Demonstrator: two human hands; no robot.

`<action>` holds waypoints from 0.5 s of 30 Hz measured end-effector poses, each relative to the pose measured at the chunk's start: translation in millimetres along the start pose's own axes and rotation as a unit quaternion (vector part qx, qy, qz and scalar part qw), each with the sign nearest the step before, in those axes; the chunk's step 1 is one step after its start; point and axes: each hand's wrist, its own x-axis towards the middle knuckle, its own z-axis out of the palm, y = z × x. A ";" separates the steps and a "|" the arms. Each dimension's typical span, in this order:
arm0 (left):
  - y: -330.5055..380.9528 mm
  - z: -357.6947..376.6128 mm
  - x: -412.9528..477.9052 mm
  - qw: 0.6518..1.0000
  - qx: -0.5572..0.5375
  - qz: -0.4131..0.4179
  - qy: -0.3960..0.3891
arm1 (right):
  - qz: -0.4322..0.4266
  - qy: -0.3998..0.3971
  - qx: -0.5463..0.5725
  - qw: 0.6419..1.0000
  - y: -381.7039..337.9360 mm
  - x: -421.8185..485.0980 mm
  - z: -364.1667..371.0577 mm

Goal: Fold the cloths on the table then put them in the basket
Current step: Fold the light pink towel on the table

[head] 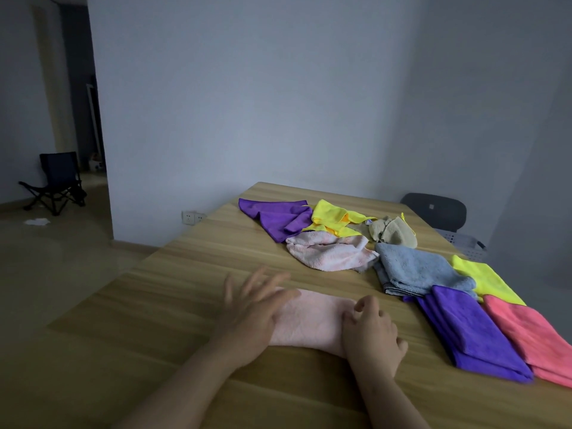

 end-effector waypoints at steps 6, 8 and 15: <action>2.6 1.5 -3.0 0.986 0.004 -0.117 -0.122 | -0.030 0.035 -0.014 0.999 2.8 -2.3 -4.6; 9.4 3.1 -5.0 0.984 0.016 -0.144 -0.101 | -0.071 0.092 -0.052 0.992 4.3 -7.4 -9.1; 43.1 1.1 -2.4 0.941 -0.234 -0.244 -0.015 | -0.102 -0.081 -0.004 0.991 -18.1 -20.7 0.5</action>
